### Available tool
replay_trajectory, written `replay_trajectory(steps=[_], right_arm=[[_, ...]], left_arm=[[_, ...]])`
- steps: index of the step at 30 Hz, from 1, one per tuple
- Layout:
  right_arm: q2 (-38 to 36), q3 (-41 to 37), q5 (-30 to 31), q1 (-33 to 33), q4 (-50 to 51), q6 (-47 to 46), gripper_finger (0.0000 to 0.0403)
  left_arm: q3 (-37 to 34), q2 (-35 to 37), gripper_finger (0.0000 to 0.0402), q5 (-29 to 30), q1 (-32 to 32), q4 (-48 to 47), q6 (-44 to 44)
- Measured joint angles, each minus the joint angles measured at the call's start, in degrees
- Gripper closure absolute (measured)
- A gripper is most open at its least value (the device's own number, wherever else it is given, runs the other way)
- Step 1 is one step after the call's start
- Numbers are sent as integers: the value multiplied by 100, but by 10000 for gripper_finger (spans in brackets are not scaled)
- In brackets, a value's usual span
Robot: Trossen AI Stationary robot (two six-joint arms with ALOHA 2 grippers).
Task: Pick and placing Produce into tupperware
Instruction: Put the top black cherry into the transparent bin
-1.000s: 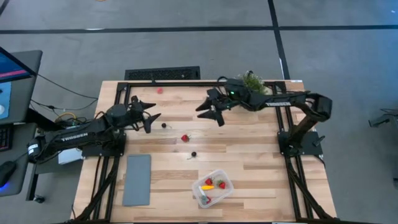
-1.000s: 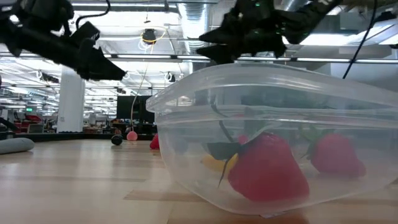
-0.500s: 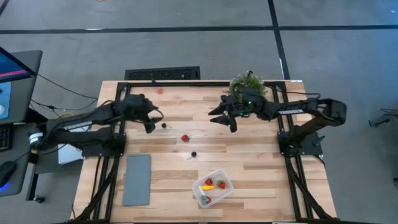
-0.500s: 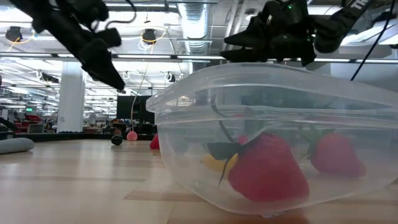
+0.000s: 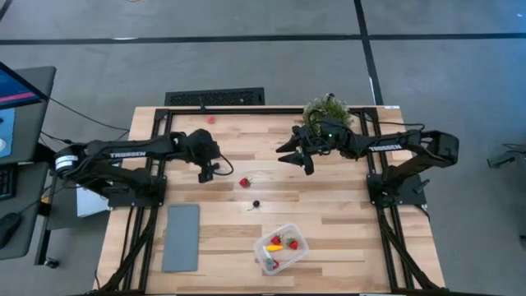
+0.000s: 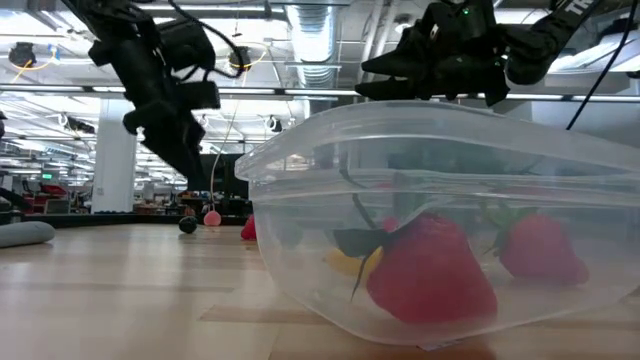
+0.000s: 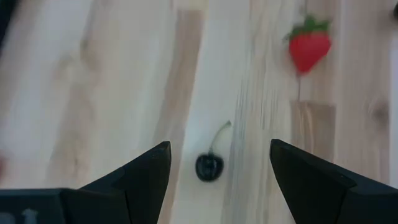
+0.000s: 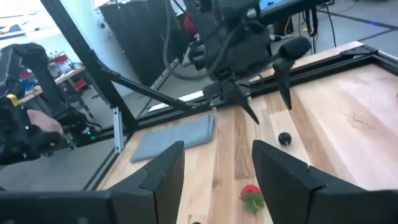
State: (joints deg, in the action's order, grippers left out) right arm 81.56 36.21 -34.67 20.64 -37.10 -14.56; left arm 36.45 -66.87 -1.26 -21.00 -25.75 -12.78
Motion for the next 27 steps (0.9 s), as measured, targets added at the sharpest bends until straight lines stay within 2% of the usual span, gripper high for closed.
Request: replay_trajectory(steps=[5, 18, 27], right_arm=[[2, 0, 0, -40, 4, 131, 191], [7, 0, -5, -39, 7, 153, 191], [7, 2, -5, -39, 24, 153, 191]], left_arm=[[-2, -450, 136, -1, -1, -235, -4], [-2, -1422, 136, -2, -2, 118, -13], [-4, -1679, 136, 47, -2, 390, -62]])
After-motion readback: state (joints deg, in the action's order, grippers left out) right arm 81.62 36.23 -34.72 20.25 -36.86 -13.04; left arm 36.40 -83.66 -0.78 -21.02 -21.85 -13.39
